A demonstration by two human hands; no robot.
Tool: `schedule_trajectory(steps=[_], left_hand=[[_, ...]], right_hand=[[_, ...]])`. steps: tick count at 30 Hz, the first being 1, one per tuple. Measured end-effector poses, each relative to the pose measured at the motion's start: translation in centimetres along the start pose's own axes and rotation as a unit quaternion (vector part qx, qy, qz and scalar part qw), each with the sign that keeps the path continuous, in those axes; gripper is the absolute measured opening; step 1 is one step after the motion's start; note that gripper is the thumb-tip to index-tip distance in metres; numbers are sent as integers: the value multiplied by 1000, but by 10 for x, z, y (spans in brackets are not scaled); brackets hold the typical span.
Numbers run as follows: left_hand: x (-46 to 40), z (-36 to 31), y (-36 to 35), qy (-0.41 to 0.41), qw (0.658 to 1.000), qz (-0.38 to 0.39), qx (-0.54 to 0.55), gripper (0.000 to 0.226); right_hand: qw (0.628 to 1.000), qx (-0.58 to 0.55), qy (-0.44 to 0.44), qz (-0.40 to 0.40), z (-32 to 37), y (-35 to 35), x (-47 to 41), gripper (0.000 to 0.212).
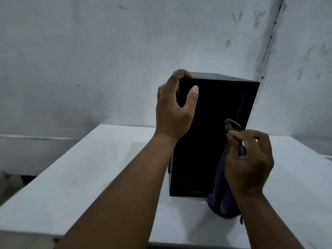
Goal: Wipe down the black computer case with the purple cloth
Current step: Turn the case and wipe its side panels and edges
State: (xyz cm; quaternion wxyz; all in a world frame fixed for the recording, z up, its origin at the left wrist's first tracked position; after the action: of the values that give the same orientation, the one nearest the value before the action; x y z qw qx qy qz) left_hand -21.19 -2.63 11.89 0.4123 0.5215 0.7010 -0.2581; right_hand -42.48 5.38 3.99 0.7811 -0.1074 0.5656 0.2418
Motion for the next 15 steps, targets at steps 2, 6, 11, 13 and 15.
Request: schedule_trajectory(steps=[2, 6, 11, 13, 15], left_hand=[[0, 0, 1, -5, 1000, 1, -1, 28], [-1, 0, 0, -7, 1000, -5, 6, 26], [0, -1, 0, -15, 1000, -12, 2, 29], [0, -1, 0, -16, 1000, -10, -4, 29], [0, -1, -1, -15, 1000, -7, -7, 29]], right_hand=[[1000, -4, 6, -3, 1, 2, -11, 7], [998, -15, 26, -52, 8, 10, -49, 13], [999, -6, 23, -47, 4, 10, -31, 13], [1000, 0, 14, -16, -3, 7, -1, 10], [999, 2, 4, 35, -13, 3, 33, 4]])
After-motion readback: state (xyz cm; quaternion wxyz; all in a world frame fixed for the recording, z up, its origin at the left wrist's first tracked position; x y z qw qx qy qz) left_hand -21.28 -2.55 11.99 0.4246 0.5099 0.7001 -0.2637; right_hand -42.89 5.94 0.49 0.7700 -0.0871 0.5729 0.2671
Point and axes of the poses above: each hand's wrist, its own x-axis away from the middle knuckle, its own y-axis out of the back of the hand, z = x × y, the point moved 9 cm from there along -x, towards the middle knuckle, and after that the axes turned 5 degrees about z, right-handed, at the moved point
